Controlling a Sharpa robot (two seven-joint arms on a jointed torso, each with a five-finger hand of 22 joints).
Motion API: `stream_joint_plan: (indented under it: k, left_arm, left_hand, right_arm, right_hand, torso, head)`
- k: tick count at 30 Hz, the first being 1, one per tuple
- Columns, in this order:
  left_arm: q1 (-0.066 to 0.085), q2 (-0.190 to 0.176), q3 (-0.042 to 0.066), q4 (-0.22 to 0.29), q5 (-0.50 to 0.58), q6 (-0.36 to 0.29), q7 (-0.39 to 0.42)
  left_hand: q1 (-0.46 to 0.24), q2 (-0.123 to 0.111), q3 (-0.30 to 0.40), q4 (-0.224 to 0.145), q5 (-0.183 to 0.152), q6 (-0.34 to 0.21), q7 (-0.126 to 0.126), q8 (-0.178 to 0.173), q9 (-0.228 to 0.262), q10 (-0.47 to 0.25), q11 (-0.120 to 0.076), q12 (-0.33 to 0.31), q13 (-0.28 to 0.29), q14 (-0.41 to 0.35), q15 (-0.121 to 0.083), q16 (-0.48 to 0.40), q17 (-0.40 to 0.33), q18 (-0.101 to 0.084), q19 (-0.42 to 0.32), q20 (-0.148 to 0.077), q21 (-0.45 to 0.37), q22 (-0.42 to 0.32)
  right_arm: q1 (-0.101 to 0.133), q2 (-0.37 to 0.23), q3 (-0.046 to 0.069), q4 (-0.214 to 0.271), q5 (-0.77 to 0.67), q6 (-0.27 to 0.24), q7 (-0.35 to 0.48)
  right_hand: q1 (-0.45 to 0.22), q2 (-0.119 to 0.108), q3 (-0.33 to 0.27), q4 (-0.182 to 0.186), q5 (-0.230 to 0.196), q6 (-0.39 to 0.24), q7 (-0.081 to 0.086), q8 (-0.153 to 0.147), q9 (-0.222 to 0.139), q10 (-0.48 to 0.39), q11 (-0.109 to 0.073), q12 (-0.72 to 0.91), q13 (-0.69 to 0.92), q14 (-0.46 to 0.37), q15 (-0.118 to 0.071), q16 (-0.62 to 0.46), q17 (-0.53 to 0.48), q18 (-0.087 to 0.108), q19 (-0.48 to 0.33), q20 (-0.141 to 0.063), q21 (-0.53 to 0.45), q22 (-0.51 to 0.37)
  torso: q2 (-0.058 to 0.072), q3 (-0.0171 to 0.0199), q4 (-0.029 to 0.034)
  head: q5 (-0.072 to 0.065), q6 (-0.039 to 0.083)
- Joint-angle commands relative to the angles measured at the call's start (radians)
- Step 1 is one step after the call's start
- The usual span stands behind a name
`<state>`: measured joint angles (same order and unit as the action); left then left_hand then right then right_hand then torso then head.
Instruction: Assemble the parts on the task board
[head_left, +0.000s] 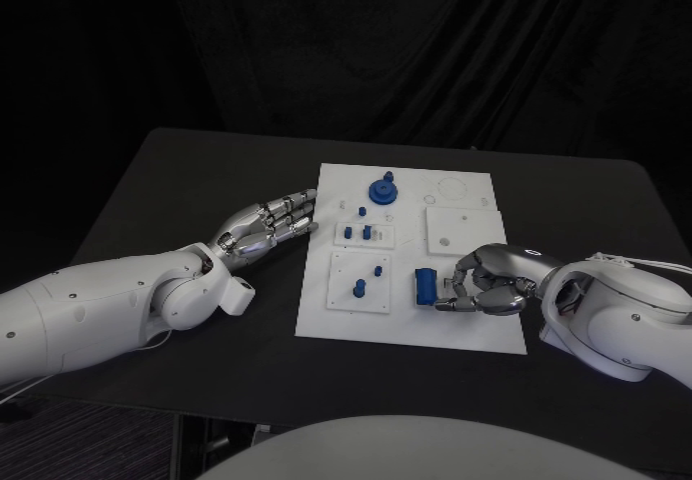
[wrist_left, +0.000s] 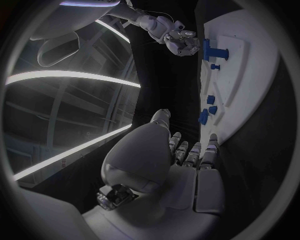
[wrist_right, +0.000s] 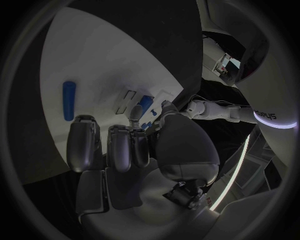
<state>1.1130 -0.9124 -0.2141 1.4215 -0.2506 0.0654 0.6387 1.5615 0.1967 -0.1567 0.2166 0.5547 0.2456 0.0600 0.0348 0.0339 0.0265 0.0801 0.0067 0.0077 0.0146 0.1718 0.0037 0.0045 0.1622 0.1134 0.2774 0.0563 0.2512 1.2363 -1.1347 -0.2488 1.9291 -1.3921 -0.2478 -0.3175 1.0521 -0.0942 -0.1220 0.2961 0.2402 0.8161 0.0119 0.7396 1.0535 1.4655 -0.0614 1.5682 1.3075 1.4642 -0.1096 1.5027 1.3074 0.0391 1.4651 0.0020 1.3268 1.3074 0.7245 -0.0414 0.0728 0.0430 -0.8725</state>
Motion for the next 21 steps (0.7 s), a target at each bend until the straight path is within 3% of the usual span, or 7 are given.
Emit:
stream_joint_plan:
  k: [1,3,5,6,7,9,21]
  left_arm:
    - [-0.001,-0.002,0.001,0.005,0.001,-0.004,0.024]
    - [-0.002,-0.004,0.001,0.005,0.001,-0.008,0.027]
    - [-0.002,-0.004,0.001,0.007,0.001,-0.013,0.030]
    - [-0.002,-0.004,0.001,0.007,0.001,-0.014,0.031]
    - [-0.002,-0.004,0.001,0.007,0.001,-0.015,0.033]
    - [-0.002,-0.004,0.001,0.008,0.001,-0.018,0.035]
    - [-0.002,-0.005,0.001,0.010,0.001,-0.020,0.039]
  left_hand:
    - [-0.002,0.006,0.004,-0.004,0.000,0.006,0.006,0.005,0.001,0.008,-0.002,0.002,0.001,0.002,0.001,0.002,0.001,0.012,0.006,-0.004,0.005,-0.001]
    - [-0.002,0.006,0.004,-0.004,0.000,0.006,0.006,0.005,0.001,0.008,-0.002,0.002,0.001,0.002,0.001,0.002,0.001,0.012,0.006,-0.004,0.005,-0.001]
    - [-0.001,0.004,0.005,-0.005,0.004,0.011,0.005,0.006,0.002,0.010,-0.001,0.003,0.002,0.002,-0.002,0.002,0.001,0.013,0.006,-0.006,0.005,-0.001]
    - [-0.001,0.004,0.005,-0.005,0.004,0.011,0.005,0.006,0.002,0.010,-0.001,0.003,0.002,0.002,-0.002,0.002,0.001,0.013,0.006,-0.006,0.005,-0.001]
    - [-0.001,0.004,0.005,-0.005,0.004,0.011,0.005,0.006,0.002,0.010,-0.001,0.003,0.002,0.002,-0.002,0.002,0.001,0.013,0.006,-0.006,0.005,-0.001]
    - [0.001,0.003,0.005,-0.007,0.008,0.016,0.004,0.007,0.002,0.012,-0.001,0.003,0.002,0.001,-0.005,0.002,0.001,0.013,0.006,-0.008,0.005,-0.002]
    - [0.002,0.003,0.006,-0.008,0.013,0.020,0.004,0.008,0.003,0.013,0.000,0.003,0.002,0.002,-0.007,0.002,0.001,0.014,0.006,-0.010,0.005,-0.002]
  right_arm:
    - [0.024,-0.028,0.001,0.013,-0.001,-0.068,-0.005]
    - [0.037,-0.045,0.001,0.017,0.002,-0.067,-0.014]
    - [0.050,-0.069,0.001,0.020,0.005,-0.065,-0.028]
    - [0.053,-0.074,0.001,0.019,0.005,-0.064,-0.031]
    - [0.056,-0.083,0.001,0.018,0.006,-0.062,-0.038]
    - [0.061,-0.097,0.001,0.012,0.007,-0.051,-0.053]
    - [0.053,-0.118,0.000,-0.021,-0.067,0.020,-0.184]
  right_hand:
    - [-0.080,0.008,0.036,0.000,-0.185,0.005,0.010,-0.072,-0.072,0.105,0.016,0.003,0.263,0.075,0.006,0.002,0.111,0.015,0.005,0.006,0.008,0.191]
    - [-0.085,0.023,0.039,0.000,-0.176,0.017,0.015,-0.110,-0.112,0.105,0.021,0.003,0.263,0.075,0.010,0.002,0.111,0.015,0.005,0.011,0.008,0.191]
    - [-0.057,0.050,0.048,-0.005,-0.069,0.033,0.026,-0.177,-0.184,0.105,0.030,0.003,0.263,0.075,0.018,0.003,0.112,0.015,0.006,0.017,0.009,0.191]
    - [-0.046,0.068,0.049,-0.006,0.015,0.053,0.026,-0.200,-0.215,0.105,0.031,0.003,0.263,0.075,0.020,0.003,0.113,0.015,0.006,0.020,0.010,0.192]
    - [-0.034,0.086,0.061,-0.011,0.212,0.060,0.033,-0.226,-0.242,0.105,0.025,0.003,0.263,0.075,0.020,0.004,0.114,0.014,0.007,0.018,0.012,0.192]
    - [-0.027,0.105,0.070,-0.004,0.307,0.092,0.027,-0.253,-0.279,0.105,0.031,0.003,0.263,0.077,0.020,0.006,0.120,0.014,0.009,0.020,0.017,0.194]
    - [0.060,0.079,0.086,-0.011,0.299,0.125,0.030,-0.311,-0.344,0.105,0.033,0.003,0.263,0.077,0.021,0.006,0.119,0.014,0.010,0.021,0.017,0.194]
  torso:
    - [0.000,0.0002,-0.0004]
    - [0.000,0.0001,-0.0009]
    - [0.000,0.0002,-0.0010]
    - [0.000,-0.0002,-0.0006]
    - [0.000,-0.0002,-0.0007]
    - [0.000,-0.0007,-0.0006]
    - [0.000,-0.0037,0.0001]
  head:
    - [0.001,0.000]
    - [0.000,0.000]
    - [-0.004,0.000]
    - [-0.006,0.000]
    - [-0.006,0.000]
    - [-0.007,0.000]
    - [-0.019,0.000]
